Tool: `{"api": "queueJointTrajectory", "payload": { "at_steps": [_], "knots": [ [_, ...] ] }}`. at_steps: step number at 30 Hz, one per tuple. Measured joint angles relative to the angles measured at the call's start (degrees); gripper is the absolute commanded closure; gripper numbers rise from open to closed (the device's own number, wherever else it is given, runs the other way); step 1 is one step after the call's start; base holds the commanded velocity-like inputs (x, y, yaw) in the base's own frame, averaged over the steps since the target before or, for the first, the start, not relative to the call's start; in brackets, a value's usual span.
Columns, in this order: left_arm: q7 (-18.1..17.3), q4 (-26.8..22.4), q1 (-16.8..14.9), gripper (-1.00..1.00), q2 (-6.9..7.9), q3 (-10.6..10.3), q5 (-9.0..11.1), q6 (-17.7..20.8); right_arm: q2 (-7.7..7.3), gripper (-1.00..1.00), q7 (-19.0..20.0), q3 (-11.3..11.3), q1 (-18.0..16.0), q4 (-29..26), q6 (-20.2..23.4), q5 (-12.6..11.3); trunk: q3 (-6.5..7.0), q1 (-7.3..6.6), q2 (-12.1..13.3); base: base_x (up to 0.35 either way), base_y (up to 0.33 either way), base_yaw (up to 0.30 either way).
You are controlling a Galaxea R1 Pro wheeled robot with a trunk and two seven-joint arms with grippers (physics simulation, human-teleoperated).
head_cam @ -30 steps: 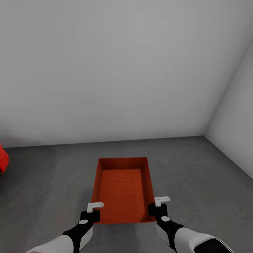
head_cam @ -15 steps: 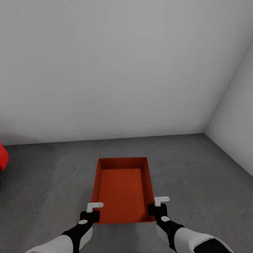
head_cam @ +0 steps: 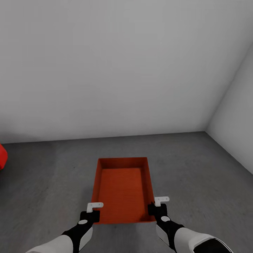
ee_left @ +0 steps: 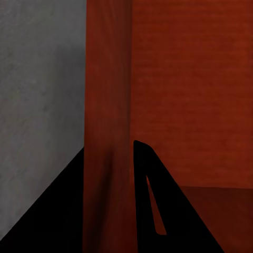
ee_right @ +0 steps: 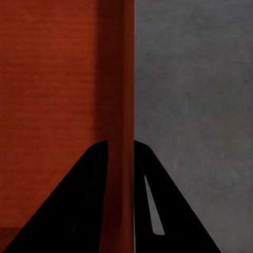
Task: Move the two storage containers from the living room to the garage. In the garage, place one container on the floor and stack the other container on top of it (either order is fine).
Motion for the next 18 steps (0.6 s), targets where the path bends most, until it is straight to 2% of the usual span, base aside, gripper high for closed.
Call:
{"api": "queueJointTrajectory", "payload": {
  "at_steps": [6,18],
  "knots": [
    [0.0,-0.06,-0.01,1.0,0.0,0.09,-0.14,-0.02,0.02,1.0,-0.02,0.08,-0.02,0.05,-0.16,-0.14,-0.16,-0.02,-0.01,0.242,0.0,0.0],
    [-0.12,-0.06,-0.01,1.0,0.1,0.05,-0.15,0.0,0.1,1.0,-0.13,0.12,0.0,0.04,-0.14,-0.15,-0.18,-0.02,-0.01,0.316,0.0,0.0]
  ]
}}
